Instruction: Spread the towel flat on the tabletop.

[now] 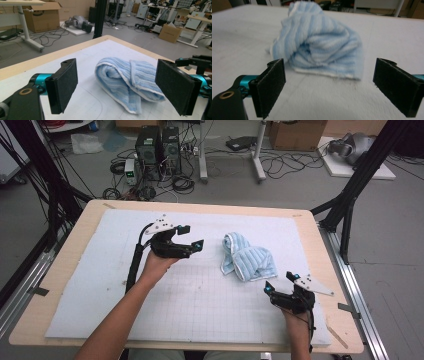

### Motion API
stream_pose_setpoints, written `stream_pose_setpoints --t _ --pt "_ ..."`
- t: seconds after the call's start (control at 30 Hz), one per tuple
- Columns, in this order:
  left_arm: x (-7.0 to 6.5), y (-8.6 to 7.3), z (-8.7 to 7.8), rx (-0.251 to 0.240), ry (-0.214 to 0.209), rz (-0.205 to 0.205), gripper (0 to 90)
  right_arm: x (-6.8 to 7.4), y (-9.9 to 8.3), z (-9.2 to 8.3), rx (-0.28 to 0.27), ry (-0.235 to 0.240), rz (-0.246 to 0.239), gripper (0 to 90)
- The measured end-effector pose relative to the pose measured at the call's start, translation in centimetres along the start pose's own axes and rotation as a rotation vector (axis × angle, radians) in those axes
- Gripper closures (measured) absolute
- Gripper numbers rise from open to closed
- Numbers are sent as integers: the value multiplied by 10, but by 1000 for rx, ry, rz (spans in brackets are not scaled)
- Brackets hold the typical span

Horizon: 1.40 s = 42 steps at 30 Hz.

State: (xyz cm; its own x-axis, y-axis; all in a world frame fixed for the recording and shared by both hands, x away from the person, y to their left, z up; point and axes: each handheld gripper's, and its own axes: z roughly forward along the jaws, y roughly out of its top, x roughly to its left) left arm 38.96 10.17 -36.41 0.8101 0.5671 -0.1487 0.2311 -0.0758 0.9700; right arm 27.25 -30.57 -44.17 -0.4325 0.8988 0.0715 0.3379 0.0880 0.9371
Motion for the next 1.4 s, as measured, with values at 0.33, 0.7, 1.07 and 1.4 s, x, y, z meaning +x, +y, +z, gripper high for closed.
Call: stream_pose_setpoints --t 0.33,0.7,1.07,1.4 --pt "4 0 -9 -3 10 1 187 20 63 80 194 55 -120 101" --pt "19 -10 -34 -11 76 -10 187 27 61 122 402 -9 -170 589" --pt "40 -24 -68 -18 148 -34 188 58 85 110 195 347 -99 771" --pt "52 -34 -92 -30 200 -49 191 97 99 118 161 530 -142 771"
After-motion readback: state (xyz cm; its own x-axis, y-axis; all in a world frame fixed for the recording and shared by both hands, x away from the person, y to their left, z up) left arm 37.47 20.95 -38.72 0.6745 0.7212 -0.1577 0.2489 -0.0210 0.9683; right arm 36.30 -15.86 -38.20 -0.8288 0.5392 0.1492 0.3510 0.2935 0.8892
